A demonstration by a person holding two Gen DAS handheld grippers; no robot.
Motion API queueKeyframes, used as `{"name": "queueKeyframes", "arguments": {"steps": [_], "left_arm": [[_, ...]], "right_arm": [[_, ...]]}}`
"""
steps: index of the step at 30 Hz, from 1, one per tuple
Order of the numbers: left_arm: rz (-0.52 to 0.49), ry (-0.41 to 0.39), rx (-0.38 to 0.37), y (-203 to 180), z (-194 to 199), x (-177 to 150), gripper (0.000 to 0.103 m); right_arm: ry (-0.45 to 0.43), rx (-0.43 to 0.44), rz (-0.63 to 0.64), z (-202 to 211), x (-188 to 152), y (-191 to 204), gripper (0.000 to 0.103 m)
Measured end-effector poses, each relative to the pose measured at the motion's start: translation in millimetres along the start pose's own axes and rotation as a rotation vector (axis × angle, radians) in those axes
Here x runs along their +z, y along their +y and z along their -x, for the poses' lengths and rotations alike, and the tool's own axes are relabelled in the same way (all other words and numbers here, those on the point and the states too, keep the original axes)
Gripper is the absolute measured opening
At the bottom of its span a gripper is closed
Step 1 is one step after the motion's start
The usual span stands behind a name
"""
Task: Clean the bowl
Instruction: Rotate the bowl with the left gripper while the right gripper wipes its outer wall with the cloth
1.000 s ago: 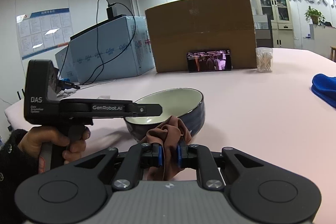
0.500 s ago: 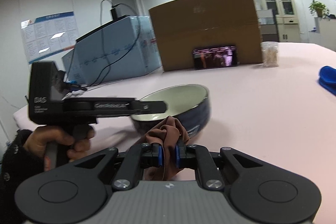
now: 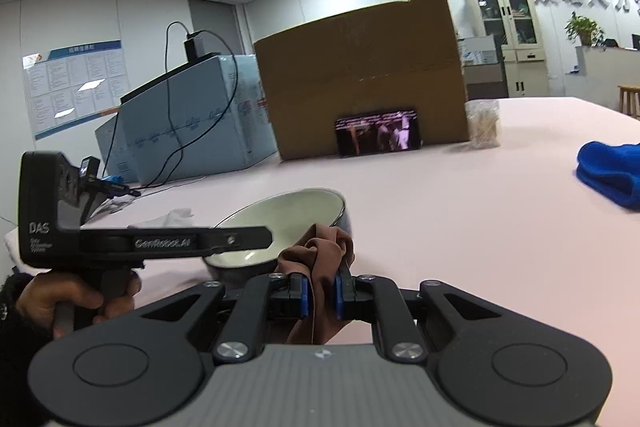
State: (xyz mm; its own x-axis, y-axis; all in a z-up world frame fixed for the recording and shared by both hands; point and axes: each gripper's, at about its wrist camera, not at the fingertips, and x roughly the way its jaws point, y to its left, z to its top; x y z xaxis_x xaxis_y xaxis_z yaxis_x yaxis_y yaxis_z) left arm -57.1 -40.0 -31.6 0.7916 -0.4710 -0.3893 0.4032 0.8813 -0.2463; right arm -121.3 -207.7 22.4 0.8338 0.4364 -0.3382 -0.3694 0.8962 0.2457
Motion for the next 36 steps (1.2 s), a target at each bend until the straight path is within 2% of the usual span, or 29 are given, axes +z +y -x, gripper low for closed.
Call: {"name": "queueKeyframes", "arguments": {"steps": [7, 15, 21, 28, 36], "left_arm": [[-0.009, 0.001, 0.007, -2, 0, 0, 0.033], [-0.012, 0.003, 0.010, -3, -1, 1, 0.033], [-0.014, 0.003, 0.010, -3, 0, 0, 0.033], [-0.024, 0.004, 0.015, -5, -1, 0, 0.033], [-0.033, 0.007, 0.018, -6, -2, 0, 0.034]], "right_arm": [[0.055, -0.018, -0.002, -14, -5, -3, 0.013], [0.010, -0.022, 0.006, -10, 8, -3, 0.013], [0.063, -0.042, -0.004, -23, 1, -8, 0.013], [0.029, -0.040, 0.020, -19, 10, -6, 0.013], [0.069, -0.054, 0.031, -29, 7, -10, 0.013]]}}
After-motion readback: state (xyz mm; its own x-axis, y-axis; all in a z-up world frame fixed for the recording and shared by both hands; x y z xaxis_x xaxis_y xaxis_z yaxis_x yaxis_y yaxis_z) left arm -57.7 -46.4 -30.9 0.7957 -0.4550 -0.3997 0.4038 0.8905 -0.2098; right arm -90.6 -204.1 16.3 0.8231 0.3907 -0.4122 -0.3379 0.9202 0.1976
